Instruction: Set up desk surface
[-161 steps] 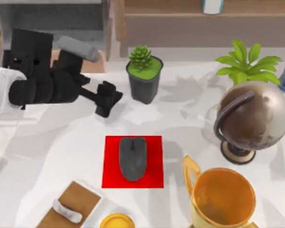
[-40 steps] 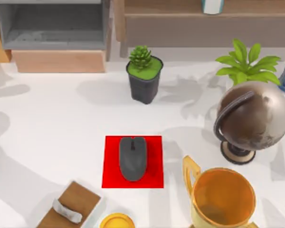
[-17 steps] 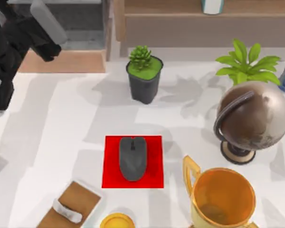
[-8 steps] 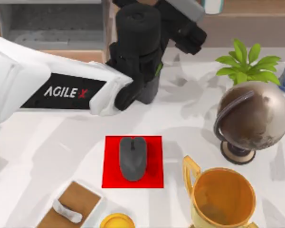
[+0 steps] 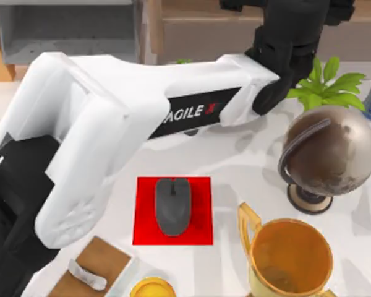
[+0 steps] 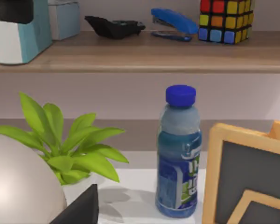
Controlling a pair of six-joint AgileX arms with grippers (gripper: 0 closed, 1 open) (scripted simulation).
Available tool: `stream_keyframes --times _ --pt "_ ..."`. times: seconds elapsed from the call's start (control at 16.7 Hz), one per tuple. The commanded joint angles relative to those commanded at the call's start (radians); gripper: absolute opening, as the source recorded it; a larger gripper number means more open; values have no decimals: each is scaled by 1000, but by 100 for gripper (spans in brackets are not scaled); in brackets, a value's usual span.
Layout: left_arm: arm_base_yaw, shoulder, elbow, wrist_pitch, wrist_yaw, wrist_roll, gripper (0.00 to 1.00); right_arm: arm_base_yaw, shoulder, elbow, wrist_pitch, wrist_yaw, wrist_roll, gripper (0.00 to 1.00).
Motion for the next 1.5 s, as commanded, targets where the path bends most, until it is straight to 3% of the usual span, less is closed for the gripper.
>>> stream_keyframes --times 0.36,0.72,1.08,1.32,1.5 --pt "-8 151 241 -107 -121 -133 100 0 0 0 0 0 0 100" --pt "-4 153 245 -110 -120 -134 100 0 0 0 0 0 0 100" --pt "16 231 394 -181 -98 -138 100 0 0 0 0 0 0 100" --pt "18 235 400 -185 -97 -138 100 0 0 0 0 0 0 100" --pt "18 235 400 -185 -97 -138 77 0 0 0 0 0 0 100"
